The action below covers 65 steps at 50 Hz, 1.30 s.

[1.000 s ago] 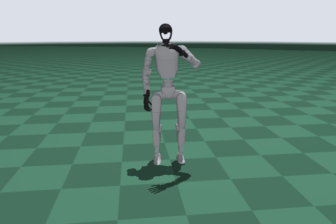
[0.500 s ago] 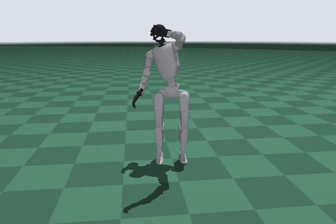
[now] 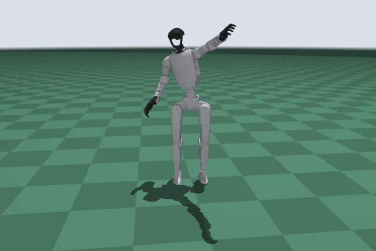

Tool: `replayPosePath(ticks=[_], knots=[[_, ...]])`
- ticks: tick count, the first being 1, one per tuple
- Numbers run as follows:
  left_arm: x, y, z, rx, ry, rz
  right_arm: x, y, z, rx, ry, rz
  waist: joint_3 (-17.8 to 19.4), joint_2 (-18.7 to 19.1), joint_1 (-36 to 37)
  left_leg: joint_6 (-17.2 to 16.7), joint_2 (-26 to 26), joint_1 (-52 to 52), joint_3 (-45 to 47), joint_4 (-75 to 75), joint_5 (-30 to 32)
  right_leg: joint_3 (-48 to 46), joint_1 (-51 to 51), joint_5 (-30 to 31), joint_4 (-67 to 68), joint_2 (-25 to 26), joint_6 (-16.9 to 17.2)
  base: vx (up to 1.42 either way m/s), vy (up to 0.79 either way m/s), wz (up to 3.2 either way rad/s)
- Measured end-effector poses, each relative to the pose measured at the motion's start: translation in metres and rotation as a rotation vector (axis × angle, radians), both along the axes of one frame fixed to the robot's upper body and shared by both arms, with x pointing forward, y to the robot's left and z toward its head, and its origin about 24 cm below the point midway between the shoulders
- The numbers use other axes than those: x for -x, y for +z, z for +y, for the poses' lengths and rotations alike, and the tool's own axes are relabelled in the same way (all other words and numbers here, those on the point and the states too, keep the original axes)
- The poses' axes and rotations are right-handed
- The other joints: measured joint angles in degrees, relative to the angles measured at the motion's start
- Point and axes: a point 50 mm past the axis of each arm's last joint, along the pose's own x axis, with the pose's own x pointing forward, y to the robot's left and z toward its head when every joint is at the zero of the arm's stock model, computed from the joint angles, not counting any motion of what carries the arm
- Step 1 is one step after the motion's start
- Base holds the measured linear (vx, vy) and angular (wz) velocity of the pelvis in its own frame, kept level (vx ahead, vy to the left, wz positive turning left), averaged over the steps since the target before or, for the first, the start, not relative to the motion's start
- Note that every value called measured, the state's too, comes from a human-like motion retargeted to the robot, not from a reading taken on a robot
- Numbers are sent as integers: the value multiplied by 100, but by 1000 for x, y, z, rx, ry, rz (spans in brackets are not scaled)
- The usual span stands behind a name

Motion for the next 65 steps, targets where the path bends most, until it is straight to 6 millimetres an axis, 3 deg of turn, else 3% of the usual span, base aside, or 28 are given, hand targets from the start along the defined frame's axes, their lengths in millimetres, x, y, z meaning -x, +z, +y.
replayPosePath(ticks=[8, 17, 25, 33, 40, 45, 49, 52, 58, 65], knots=[[12, -10, 11, -38, 58, 83, -25, 16, 4, 140, 201, -11, -12, -139, 451, -23, -39, 0, -271, -9, 6, -268, 110, -67, -3, -45, 0, 0, -1, 31], [9, -13, 10, -32, 41, 87, -39, 19, 14, 150, 240, -49, 49, -431, 775, -55, -130, -23, -570, -21, 47, -560, 225, -129, -35, -146, 0, -2, 1, 31], [11, -16, 12, -17, 42, 92, -33, 6, 30, 100, 253, -32, 79, -762, 936, -58, -212, -37, -786, -105, 88, -731, 202, -366, 110, -238, -27, -2, -1, 25], [22, -12, 21, 188, 117, -10, -19, -14, 49, -11, 270, 52, 56, -1092, 1050, -40, -195, 24, -865, -71, 4, -829, 224, -672, 325, -247, -38, 4, -6, 10], [38, -34, 36, 272, 130, -103, -8, -24, 55, -42, 201, 67, 156, -1319, 1304, 113, -153, -137, -685, 860, -183, -651, 440, -868, 470, -266, -66, 10, -9, -18], [47, -79, 48, 357, 192, -79, 2, -34, 59, -49, 157, 121, 274, -1613, 1656, 254, -187, -1111, -638, 2998, 418, -430, 580, -912, 609, -491, -157, 11, -12, -29], [62, -132, 56, 517, 240, -49, 12, -38, 59, -58, 179, 167, 264, -1638, 1861, 169, -170, -2134, -824, 4626, 840, -325, 645, -994, 749, -531, -247, 15, -6, -19], [78, -178, 58, 671, 277, -78, 17, -41, 57, -58, 183, 200, 321, -1676, 2020, 184, -156, -2524, -754, 4944, 702, -240, 727, -1082, 921, -618, -261, 21, -2, -27], [123, -278, 43, 1028, 364, -251, 21, -48, 52, -64, 118, 231, 580, -1611, 2283, 224, 31, -2469, -500, 3598, 542, -71, 1184, -1193, 1006, -665, -204, 27, 3, -35], [173, -384, -13, 1342, 520, -452, 15, -59, 56, -41, 37, 246, 831, -1494, 2515, -23, 434, -2155, -389, 1062, 1029, 131, 1746, -1236, 820, -552, -78, 33, 10, -39]])
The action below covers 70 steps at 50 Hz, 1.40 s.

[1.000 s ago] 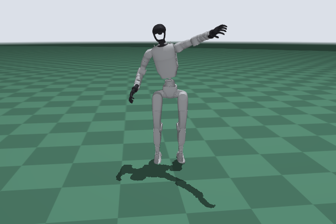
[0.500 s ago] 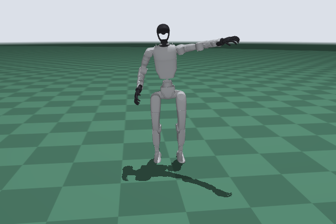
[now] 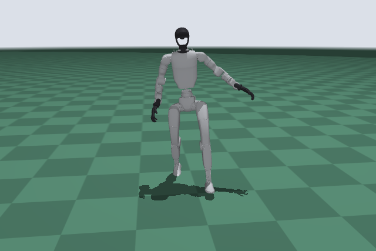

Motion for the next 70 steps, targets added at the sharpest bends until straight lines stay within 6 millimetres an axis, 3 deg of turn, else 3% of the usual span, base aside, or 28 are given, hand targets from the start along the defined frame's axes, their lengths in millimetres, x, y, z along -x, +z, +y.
replayPosePath(ticks=[3, 5, 10, 13, 16, 19, 22, 25, 29, 38, 44, 52, 60, 67, 70], knots=[[24, -36, -31, 104, 88, -11, -4, -4, 7, 20, 18, 7, -6, -26, 93, -65, 201, 59, 36, -811, -32, 118, 95, -32, -7, 8, 74, 37, 16, -47], [29, -56, -52, 167, 187, -26, -21, -4, 11, 49, 39, 15, 110, -118, 172, -117, 167, 475, -40, -2084, 454, 211, 45, -62, 100, -68, 76, 37, 17, -50], [62, -94, -102, 320, 358, 0, -27, -11, 27, 69, 93, 41, 98, -248, 309, -171, 467, 615, 216, -2240, 554, 423, 182, 83, 114, -74, 78, 46, 24, -44], [77, -108, -129, 411, 395, 20, -20, -17, 37, 59, 102, 66, 2, -342, 307, -164, 543, 535, 432, -1783, 646, 439, 215, 354, 307, -97, 78, 53, 37, -8], [78, -117, -150, 476, 379, 20, -11, -22, 43, 52, 93, 93, -12, -449, 319, -162, 474, 565, 389, -1444, 676, 337, 59, 932, 918, -141, -4, 53, 40, 18], [62, -121, -163, 515, 303, 3, -5, -26, 49, 37, 91, 113, 37, -521, 347, -142, 338, 744, 250, -1362, 604, 53, -427, 1658, 2060, -182, -213, 49, 37, 33], [44, -121, -171, 537, 203, -8, -1, -27, 52, 27, 119, 130, 38, -545, 321, -101, 197, 941, 106, -1364, 442, -379, -1136, 1854, 3370, -303, -575, 43, 33, 44], [19, -118, -174, 544, 93, -14, -4, -26, 54, 22, 161, 125, 49, -518, 211, -85, 92, 1126, -49, -1451, 293, -904, -1807, 1167, 4267, -424, -989, 36, 26, 58], [-10, -113, -180, 536, -54, -31, -7, -23, 52, 20, 202, 110, 49, -377, -60, -133, 32, 1323, -335, -1544, 112, -1531, -2332, 440, 4054, -235, -1125, 29, 19, 75], [-49, -105, -198, 541, -266, -62, -6, -25, 49, 23, 227, 127, 126, -474, -598, -291, -514, 1637, -990, -1599, -72, -1234, -2493, 625, 523, 541, -504, 26, 8, 78], [-46, -107, -209, 555, -327, -39, 2, -28, 51, 19, 255, 162, 153, -536, -554, -210, -837, 1970, -1196, -1492, -330, -920, -2184, 1270, -100, 504, -283, 26, 4, 37], [-15, -123, -223, 660, -194, 15, 12, -32, 47, 42, 217, 202, -162, -304, -446, -188, -932, 2202, -1309, -1515, -495, -1015, -1703, 1155, -529, 431, -215, 21, 1, 10], [4, -132, -232, 737, -79, 51, 5, -29, 40, 42, 146, 177, -418, -69, -575, -133, -1002, 2279, -1396, -1464, -620, -1112, -1468, 1077, -731, 377, -142, 15, 0, 9], [-5, -130, -237, 693, -248, 93, 7, -30, 43, 25, 156, 173, -607, 66, -550, -118, -1030, 2324, -1430, -1386, -746, -1152, -1292, 1010, -888, 364, -103, 11, 0, 4], [-17, -127, -239, 665, -326, 102, 6, -31, 45, 18, 169, 188, -513, 131, -528, -122, -1008, 2513, -1432, -1407, -827, -1162, -1099, 954, -920, 385, -83, 9, 0, -1]])
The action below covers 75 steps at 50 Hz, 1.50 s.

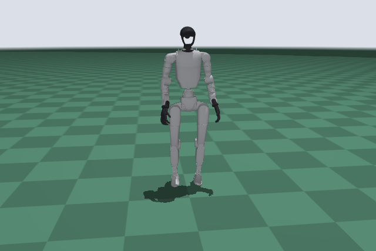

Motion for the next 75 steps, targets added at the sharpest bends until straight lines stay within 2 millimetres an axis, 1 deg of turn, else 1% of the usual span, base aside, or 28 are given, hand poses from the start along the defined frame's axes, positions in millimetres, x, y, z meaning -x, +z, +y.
replayPosePath(ticks=[2, 7, 9, 10, 12, 15, 20, 24, 29, 32, 34, 37, 38, 43, 45, 47, 50, 52, 55, 57, 60, 64, 68, 71, 75], knots=[[-4, 1, -2, -10, -67, 1, 0, -2, 4, -7, 14, 12, -125, -4, -15, 5, -11, -38, -8, -19, 16, -2, -63, -32, 40, -13, -12, 8, -1, 3], [-14, 2, -9, -19, -183, -7, -1, -4, 10, -34, 30, 25, -288, 26, -103, 13, -17, -44, -51, -11, -12, -44, -65, -92, 74, -21, -26, 7, -1, 8], [-16, 3, -12, -20, -224, -13, -1, -4, 12, -44, 40, 20, -435, 19, -124, 31, -28, -138, -53, 26, -25, -58, -200, -136, 199, -43, -16, 6, -2, -2], [-19, 3, -12, -22, -235, -12, -2, -4, 14, -60, 41, 27, -440, -4, -99, 51, -29, -122, -25, 23, -51, -49, -282, -204, 374, -61, 11, 7, -1, -9], [-26, 5, -16, -3, -230, -27, -5, -4, 14, -72, 40, 37, -336, 34, -140, 18, -24, 8, -64, 15, -60, -54, 3, -140, 73, -27, -26, 7, -1, 5], [-34, 8, -20, 7, -240, -55, -7, -4, 16, -88, 47, 38, -322, 33, -125, 22, -25, 62, -49, 30, -87, -40, 68, -158, 59, -26, -24, 6, -1, -4], [-41, 11, -24, 22, -242, -90, -7, -4, 18, -99, 56, 43, -320, 20, -71, 38, -23, 113, 1, 53, -119, 2, 112, -183, 69, -22, -19, 3, -1, -5], [-40, 10, -25, 33, -247, -88, -6, -5, 19, -96, 61, 51, -315, 15, -44, 48, -20, 146, 36, 67, -144, 37, 133, -205, 85, -18, -16, 0, 0, 0], [-32, 8, -27, 26, -255, -72, -5, -6, 18, -78, 62, 51, -296, 19, -45, 49, -11, 184, 63, 83, -176, 63, 171, -225, 85, -8, -11, 0, 0, 0], [-27, 6, -26, -15, -258, -68, -5, -5, 18, -60, 52, 33, -329, -9, -21, 75, -9, 153, 108, 93, -202, 84, 18, -298, 310, -25, 26, 0, 0, 0], [-24, 6, -27, -35, -234, -78, -7, -5, 16, -39, 40, 18, -290, 16, -59, 50, -1, 192, 84, 85, -187, 87, 173, -225, 81, 3, -6, 0, 0, 0], [-21, 5, -25, -78, -213, -84, -8, -4, 17, -26, 26, -5, -309, -14, -31, 84, 3, 156, 133, 98, -211, 108, 11, -294, 313, -12, 28, 0, 0, 0], [-21, 5, -26, -78, -196, -89, -9, -3, 16, -20, 24, -8, -285, 2, -55, 67, 7, 177, 115, 93, -198, 109, 117, -243, 149, 7, 2, 0, 0, 0], [-21, 7, -26, -70, -183, -103, -11, -3, 18, -21, 39, -12, -249, -3, -63, 70, 21, 183, 140, 96, -200, 139, 139, -228, 102, 26, -9, 0, 0, 0], [-22, 8, -24, -72, -210, -112, -11, -3, 21, -32, 49, -10, -292, -48, -25, 105, 21, 120, 193, 113, -229, 160, -77, -319, 393, 4, 36, 0, -2, -9], [-26, 11, -26, -54, -219, -147, -12, -3, 20, -29, 58, -9, -231, -18, -68, 69, 36, 164, 165, 105, -213, 163, 114, -230, 108, 41, -13, 0, 0, 0], [-34, 21, -26, -56, -254, -227, -16, -1, 19, -29, 58, -25, -133, -11, -75, 68, 57, 209, 177, 123, -241, 171, 179, -218, 72, 63, -13, 0, 0, 0], [-42, 31, -25, -69, -276, -304, -18, 2, 18, -27, 48, -47, -105, -20, -67, 70, 65, 202, 189, 128, -245, 185, 172, -211, 66, 73, -15, 0, 0, 0], [-56, 54, -24, -97, -306, -453, -22, 6, 17, -24, 26, -91, -53, -30, -44, 72, 81, 195, 205, 140, -253, 205, 168, -196, 57, 91, -14, 0, 0, 0], [-66, 72, -24, -120, -328, -560, -23, 8, 18, -25, 17, -112, -106, -64, -12, 71, 79, 128, 227, 118, -222, 240, 69, -188, 81, 90, -22, 0, 0, 0], [-84, 107, -25, -156, -356, -751, -24, 11, 17, -28, 3, -142, -82, -81, 26, 64, 93, 97, 238, 118, -224, 260, 31, -176, 85, 106, -23, 0, 0, 0], [-107, 162, -31, -213, -399, -1028, -24, 13, 15, -27, -3, -161, -35, -92, 63, 52, 112, 71, 249, 108, -226, 283, -11, -163, 91, 127, -31, 0, 0, 0], [-126, 223, -42, -294, -456, -1325, -23, 15, 12, -22, 2, -170, 9, -83, 57, 37, 134, 31, 257, 100, -222, 299, -70, -154, 110, 150, -52, 0, 0, 0], [-136, 271, -53, -385, -493, -1558, -22, 17, 9, -14, 8, -181, 35, -60, 11, 24, 152, -9, 265, 94, -213, 309, -127, -147, 130, 168, -76, 0, 0, 0], [-144, 332, -67, -548, -530, -1861, -22, 20, 6, -6, 16, -198, 47, -13, -108, 8, 179, -75, 291, 75, -194, 336, -226, -128, 156, 195, -109, 0, 0, 0]])
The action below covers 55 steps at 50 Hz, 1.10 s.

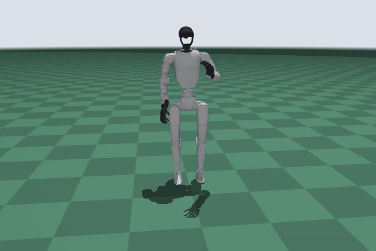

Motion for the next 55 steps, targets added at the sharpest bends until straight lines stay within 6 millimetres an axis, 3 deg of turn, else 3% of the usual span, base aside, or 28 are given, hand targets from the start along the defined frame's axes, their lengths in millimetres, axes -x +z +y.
replayPosePath(ticks=[7, 10, 15, 17, 19, 21, 23, 25, 28, 30, 32, 36, 40, 45, 48, 52, 55], knots=[[-19, 77, -29, -299, -25, -373, -5, 7, -7, -2, 16, -19, -7, 125, -391, -8, 68, -126, 153, -97, 62, 132, -250, 37, 49, 69, -73, -1, -1, -10], [-34, 96, -41, -515, -24, -427, -10, 11, -12, 2, 18, -36, 21, 208, -641, 4, 96, -171, 256, -137, 92, 219, -370, 48, 92, 99, -109, -1, -3, -28], [-83, 117, -46, -979, 138, -456, -19, 21, -22, 16, 10, -90, 72, 301, -1099, 79, 91, -314, 447, -36, 42, 334, -721, -69, 496, 84, -73, 1, -2, -30], [-108, 124, -33, -1137, 269, -421, -23, 24, -30, 40, -6, -112, 142, 422, -1381, 76, 99, -368, 456, 69, 52, 400, -623, 18, 281, 103, -148, 3, 0, -5], [-131, 127, -7, -1281, 434, -349, -27, 27, -36, 64, -13, -131, 169, 505, -1660, 110, 89, -452, 508, 227, 26, 440, -662, 16, 327, 89, -143, 7, 0, -20], [-149, 127, 36, -1395, 621, -223, -29, 29, -41, 89, -6, -142, 174, 593, -1954, 130, 98, -551, 598, 421, -14, 464, -762, -4, 490, 82, -84, 10, -3, -35], [-154, 119, 93, -1448, 808, -28, -33, 33, -52, 129, 2, -148, 169, 775, -2275, 177, 91, -656, 688, 610, -12, 544, -801, 18, 502, 70, -100, 12, -1, -46], [-143, 107, 156, -1466, 974, 194, -36, 38, -63, 160, 4, -151, 158, 926, -2524, 222, 102, -744, 808, 824, -21, 652, -837, 37, 529, 70, -93, 15, -1, -66], [-108, 92, 236, -1460, 1185, 518, -32, 39, -74, 173, -22, -132, 95, 939, -2578, 256, 54, -735, 995, 975, 119, 971, -873, 77, 601, 37, -48, 18, -5, -105], [-82, 88, 272, -1441, 1268, 674, -21, 38, -80, 149, -73, -122, 54, 902, -2519, 356, 86, -838, 1101, 1415, 47, 1154, -802, 37, 594, 45, -26, 21, -4, -97], [-62, 85, 295, -1428, 1324, 774, -5, 34, -88, 133, -144, -92, 0, 831, -2329, 421, 49, -946, 1055, 1821, 93, 1348, -692, 35, 550, 16, -17, 22, -4, -80], [-36, 77, 319, -1392, 1381, 896, 36, 19, -99, 117, -254, 35, -170, 664, -1930, 510, -151, -1304, 714, 2576, 220, 1547, -497, 53, 514, -122, -11, 22, -3, -33], [-24, 71, 329, -1360, 1400, 988, 82, 3, -101, 96, -287, 219, -303, 553, -1593, 571, -175, -1729, 530, 3057, 74, 1449, -346, 32, 589, -190, 67, 22, -1, 25], [-12, 72, 338, -1280, 1407, 1035, 115, -9, -89, 77, -226, 360, -268, 351, -1190, 613, 95, -1884, 730, 2755, -190, 1303, 9, -18, 723, -134, 184, 24, 2, 21], [-3, 77, 345, -1108, 1445, 1015, 114, -11, -82, 72, -184, 373, -179, 194, -917, 505, 242, -2018, 876, 2316, -55, 1259, 195, -29, 802, -128, 230, 22, 4, 8], [16, 76, 358, -829, 1504, 973, 95, -8, -82, 78, -129, 327, 31, 45, -575, 310, 495, -2158, 1096, 1583, 328, 1236, 517, -88, 814, -127, 269, 23, 6, -1], [33, 69, 368, -723, 1541, 976, 75, -2, -83, 90, -88, 269, 173, -26, -306, 157, 743, -2277, 1171, 1048, 631, 1254, 771, -123, 766, -73, 270, 26, 6, -16]])
